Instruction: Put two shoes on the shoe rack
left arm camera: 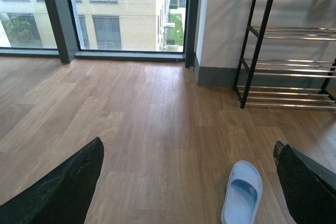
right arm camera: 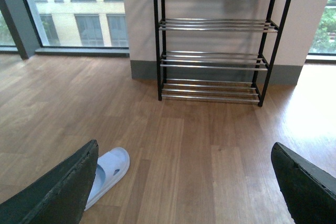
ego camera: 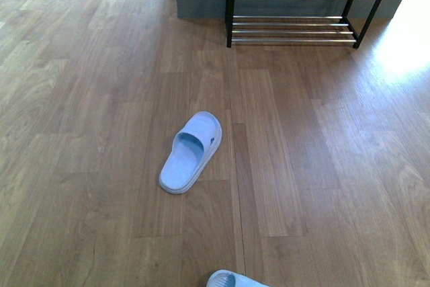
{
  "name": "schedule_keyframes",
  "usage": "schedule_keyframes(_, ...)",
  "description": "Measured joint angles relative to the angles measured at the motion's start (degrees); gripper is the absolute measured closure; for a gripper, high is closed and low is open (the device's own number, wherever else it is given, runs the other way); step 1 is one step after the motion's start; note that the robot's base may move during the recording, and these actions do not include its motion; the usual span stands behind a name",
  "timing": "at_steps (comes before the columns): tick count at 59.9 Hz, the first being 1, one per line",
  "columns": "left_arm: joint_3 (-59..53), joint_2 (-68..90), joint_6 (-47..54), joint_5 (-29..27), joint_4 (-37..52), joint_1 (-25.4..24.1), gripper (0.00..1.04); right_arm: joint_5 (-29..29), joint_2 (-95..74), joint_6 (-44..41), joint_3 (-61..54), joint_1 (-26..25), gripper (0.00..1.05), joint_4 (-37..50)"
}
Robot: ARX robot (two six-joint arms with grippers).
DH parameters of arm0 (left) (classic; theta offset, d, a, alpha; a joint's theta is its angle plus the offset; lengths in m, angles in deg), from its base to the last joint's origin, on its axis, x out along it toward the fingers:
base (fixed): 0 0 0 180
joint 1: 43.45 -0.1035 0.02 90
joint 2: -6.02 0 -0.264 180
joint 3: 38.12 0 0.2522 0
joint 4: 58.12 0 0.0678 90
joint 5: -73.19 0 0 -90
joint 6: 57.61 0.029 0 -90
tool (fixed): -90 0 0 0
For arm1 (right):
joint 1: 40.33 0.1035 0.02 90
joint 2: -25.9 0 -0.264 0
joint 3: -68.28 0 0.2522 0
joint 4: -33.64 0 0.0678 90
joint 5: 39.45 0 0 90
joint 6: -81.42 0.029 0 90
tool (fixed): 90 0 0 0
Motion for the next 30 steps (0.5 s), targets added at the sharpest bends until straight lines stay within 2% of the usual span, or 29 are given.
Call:
schedule_keyframes(2, 0.00, 0.00, 0.00, 0.00, 0.00, 0.00, 0.09, 5.01, -2.47, 0.31, 0.61, 0.85, 0.09, -1.99)
schedule_keyframes(3, 0.00, 0.00, -0.02, 0.00, 0.00, 0.00, 0.09, 5.42, -4.24, 0.24, 0.68, 0.50, 0.09, -1.86)
schedule_keyframes(7, 0.00, 0.00, 0.00, 0.00, 0.00, 0.00, 0.09, -0.94, -17.42, -2.23, 0.44, -4.31, 0.09, 4.04)
schedule_keyframes(9, 0.00, 0.00, -0.02, 0.00, 0.00, 0.00, 0.09, -5.68, -26.34, -4.61, 0.07, -7.06, 0.09, 9.79)
schedule_keyframes(15, 0.00, 0.00, 0.00, 0.02, 0.00, 0.00, 0.09, -11.65, -50.97, -11.76, -0.09, -9.38, 0.09, 27.78)
schedule_keyframes(23, 0.00, 0.00, 0.00, 0.00, 0.00, 0.00, 0.09, -12.52, -85.57, -19.19, 1.68, -8.90, 0.09, 53.05)
schedule_keyframes(30, 0.00, 0.00, 0.00, 0.00, 0.00, 0.00, 0.09, -12.96, -112.37, -23.96, 7.93, -7.89, 0.09, 69.18)
